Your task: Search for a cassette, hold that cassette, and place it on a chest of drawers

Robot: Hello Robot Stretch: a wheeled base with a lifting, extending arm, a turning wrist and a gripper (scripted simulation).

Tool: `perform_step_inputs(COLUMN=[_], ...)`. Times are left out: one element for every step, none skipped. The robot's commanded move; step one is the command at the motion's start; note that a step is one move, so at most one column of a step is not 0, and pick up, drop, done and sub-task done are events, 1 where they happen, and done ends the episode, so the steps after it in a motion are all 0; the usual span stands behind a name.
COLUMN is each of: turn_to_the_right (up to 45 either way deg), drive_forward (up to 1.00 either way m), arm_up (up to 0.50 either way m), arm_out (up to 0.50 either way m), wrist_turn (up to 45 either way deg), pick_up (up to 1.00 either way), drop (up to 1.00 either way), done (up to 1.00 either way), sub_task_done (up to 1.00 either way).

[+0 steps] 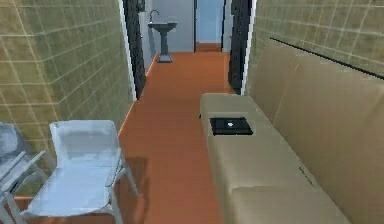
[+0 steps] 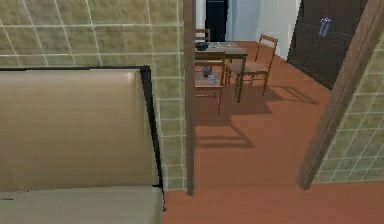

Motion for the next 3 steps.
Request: perform_step_inputs(turn_to_the_right=[-3.0,0.0,0.0], drive_forward=[0.00,1.00,1.00], arm_up=[0.00,0.00,0.00], arm_out=[0.00,0.00,0.00], wrist_turn=[0.0,0.0,0.0], pick_up=[0.00,0.00,0.00], drop=[0.00,0.00,0.00], done=[0.00,0.00,0.00], sub_task_done=[0.00,0.00,0.00])
